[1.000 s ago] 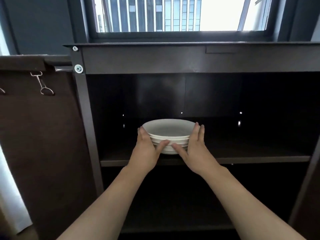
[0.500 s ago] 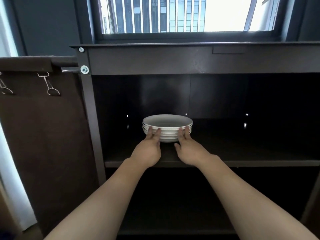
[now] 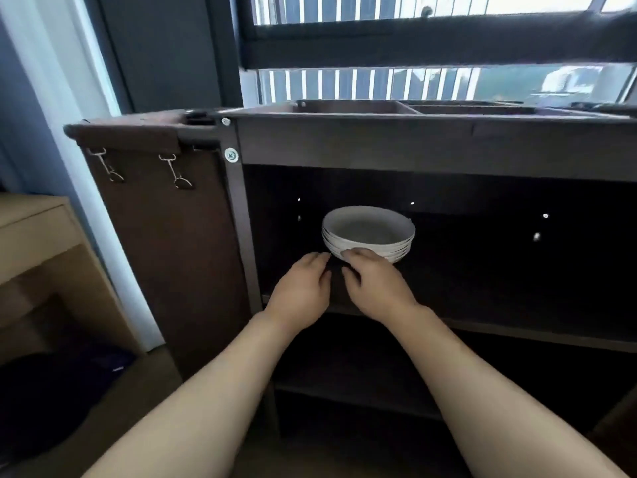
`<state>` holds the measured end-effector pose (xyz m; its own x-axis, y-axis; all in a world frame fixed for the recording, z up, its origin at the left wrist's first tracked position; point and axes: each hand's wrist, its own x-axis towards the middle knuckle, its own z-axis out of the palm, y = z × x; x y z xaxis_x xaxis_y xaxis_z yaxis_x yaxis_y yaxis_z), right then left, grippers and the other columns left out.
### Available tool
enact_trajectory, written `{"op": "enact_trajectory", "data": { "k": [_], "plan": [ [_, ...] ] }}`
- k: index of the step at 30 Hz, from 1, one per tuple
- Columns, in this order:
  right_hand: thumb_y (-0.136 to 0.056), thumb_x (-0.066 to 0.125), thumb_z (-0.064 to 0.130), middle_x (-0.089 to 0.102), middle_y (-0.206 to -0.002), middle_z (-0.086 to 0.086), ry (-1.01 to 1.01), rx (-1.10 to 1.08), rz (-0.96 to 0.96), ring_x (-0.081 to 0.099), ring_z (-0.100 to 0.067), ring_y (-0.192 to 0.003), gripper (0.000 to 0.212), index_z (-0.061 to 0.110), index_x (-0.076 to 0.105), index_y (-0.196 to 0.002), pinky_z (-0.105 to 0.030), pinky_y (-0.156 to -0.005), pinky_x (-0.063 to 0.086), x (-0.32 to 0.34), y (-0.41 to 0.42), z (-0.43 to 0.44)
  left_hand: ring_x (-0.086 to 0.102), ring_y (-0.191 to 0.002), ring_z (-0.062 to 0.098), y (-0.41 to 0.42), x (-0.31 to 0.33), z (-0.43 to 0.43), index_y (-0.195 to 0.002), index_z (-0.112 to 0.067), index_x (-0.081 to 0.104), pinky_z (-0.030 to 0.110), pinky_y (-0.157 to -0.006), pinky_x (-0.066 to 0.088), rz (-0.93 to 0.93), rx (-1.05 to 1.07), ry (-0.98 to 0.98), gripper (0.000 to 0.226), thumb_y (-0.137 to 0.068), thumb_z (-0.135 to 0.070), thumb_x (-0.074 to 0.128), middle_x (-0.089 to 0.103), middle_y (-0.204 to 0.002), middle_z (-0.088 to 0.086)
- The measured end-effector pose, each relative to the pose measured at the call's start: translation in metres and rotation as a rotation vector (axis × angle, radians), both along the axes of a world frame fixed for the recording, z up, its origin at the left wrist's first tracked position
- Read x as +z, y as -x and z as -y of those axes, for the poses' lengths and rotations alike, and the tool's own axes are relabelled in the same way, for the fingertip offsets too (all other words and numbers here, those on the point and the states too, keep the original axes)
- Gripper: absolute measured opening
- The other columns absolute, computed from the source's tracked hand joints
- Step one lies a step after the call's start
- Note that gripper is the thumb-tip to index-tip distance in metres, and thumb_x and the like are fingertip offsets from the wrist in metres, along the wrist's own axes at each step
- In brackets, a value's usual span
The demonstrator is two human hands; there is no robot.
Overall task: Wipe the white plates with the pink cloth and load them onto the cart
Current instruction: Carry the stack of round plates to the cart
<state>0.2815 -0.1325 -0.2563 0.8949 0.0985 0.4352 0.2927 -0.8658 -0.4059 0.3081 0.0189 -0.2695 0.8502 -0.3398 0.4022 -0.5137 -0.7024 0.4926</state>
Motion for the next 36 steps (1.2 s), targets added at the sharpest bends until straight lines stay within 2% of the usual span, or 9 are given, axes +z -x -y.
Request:
{"op": "enact_trajectory", "data": {
  "k": [2,5,7,12,15,18,24,29,36],
  "plan": [
    [-0.096,0.054,0.018,0.06,-0.13,-0.008,-0.025,0.069,0.018,0.054,-0.023,-0.121,0.036,0.007,0.059,-0.129,-0.031,-0.101,0.043,0.036,0.011,-0.019,0.041,-0.134,0.021,0.017,0.033,-0.021,-0.142,-0.011,0.044,0.03,-0.111,0.033,-0.036,0.069,-0.011,0.044,-0.099,-0.022,0.045,0.044,-0.146,0.007],
    [-0.093,0.058,0.017,0.064,-0.122,-0.008,-0.052,0.163,0.035,0.061,-0.026,-0.109,0.031,0.008,0.064,-0.123,-0.037,-0.09,0.051,0.104,0.028,-0.054,0.042,-0.133,0.017,0.049,0.098,-0.062,-0.141,-0.012,0.045,0.024,-0.108,0.031,-0.08,0.201,0.009,0.043,-0.099,-0.022,0.046,0.046,-0.143,0.004],
    [-0.094,0.057,0.02,0.064,-0.122,-0.005,-0.058,0.238,0.009,0.061,-0.026,-0.109,0.032,0.01,0.064,-0.123,-0.037,-0.089,0.051,0.152,0.04,-0.082,0.042,-0.132,0.014,0.08,0.145,-0.093,-0.141,-0.013,0.045,0.022,-0.107,0.029,-0.104,0.314,0.015,0.043,-0.099,-0.022,0.045,0.046,-0.143,0.002],
    [-0.095,0.054,0.021,0.064,-0.121,-0.003,-0.035,0.502,-0.006,0.06,-0.025,-0.108,0.031,0.011,0.064,-0.122,-0.035,-0.088,0.05,0.257,0.077,-0.164,0.043,-0.132,0.015,0.178,0.247,-0.181,-0.142,-0.017,0.044,0.029,-0.108,0.034,-0.128,0.677,0.012,0.043,-0.1,-0.026,0.044,0.044,-0.145,-0.002],
    [-0.096,0.054,0.02,0.063,-0.119,-0.005,-0.049,0.686,-0.023,0.061,-0.026,-0.103,0.03,0.01,0.063,-0.122,-0.035,-0.085,0.05,0.289,0.108,-0.225,0.043,-0.131,0.014,0.25,0.278,-0.244,-0.143,-0.02,0.042,0.035,-0.108,0.038,-0.147,0.886,0.029,0.044,-0.1,-0.03,0.042,0.043,-0.146,-0.003],
    [-0.098,0.051,0.024,0.059,-0.129,-0.001,-0.06,0.868,-0.054,0.057,-0.021,-0.113,0.038,0.013,0.056,-0.134,-0.029,-0.091,0.046,0.298,0.145,-0.29,0.044,-0.13,0.014,0.324,0.294,-0.298,-0.143,-0.02,0.041,0.037,-0.105,0.041,-0.163,1.094,0.054,0.044,-0.1,-0.032,0.042,0.045,-0.144,-0.003],
    [-0.1,0.047,0.028,0.051,-0.141,-0.004,0.014,1.083,-0.112,0.051,-0.021,-0.125,0.045,0.013,0.045,-0.143,-0.028,-0.098,0.043,0.293,0.215,-0.42,0.043,-0.132,0.016,0.429,0.296,-0.39,-0.146,-0.022,0.035,0.036,-0.105,0.041,-0.205,1.399,0.097,0.049,-0.1,-0.036,0.042,0.044,-0.146,-0.002],
    [-0.1,0.048,0.032,0.047,-0.145,-0.004,0.056,1.158,-0.172,0.045,-0.021,-0.132,0.049,0.014,0.042,-0.145,-0.031,-0.105,0.04,0.286,0.247,-0.514,0.042,-0.133,0.014,0.468,0.286,-0.459,-0.146,-0.023,0.034,0.035,-0.105,0.041,-0.224,1.505,0.143,0.05,-0.099,-0.04,0.042,0.041,-0.148,-0.005],
    [-0.1,0.046,0.036,0.044,-0.148,-0.003,0.102,1.164,-0.226,0.041,-0.019,-0.135,0.052,0.015,0.039,-0.147,-0.033,-0.106,0.039,0.268,0.244,-0.605,0.04,-0.134,0.014,0.471,0.269,-0.54,-0.146,-0.019,0.035,0.035,-0.107,0.037,-0.246,1.507,0.165,0.051,-0.099,-0.038,0.044,0.04,-0.148,-0.005]
  ]
}}
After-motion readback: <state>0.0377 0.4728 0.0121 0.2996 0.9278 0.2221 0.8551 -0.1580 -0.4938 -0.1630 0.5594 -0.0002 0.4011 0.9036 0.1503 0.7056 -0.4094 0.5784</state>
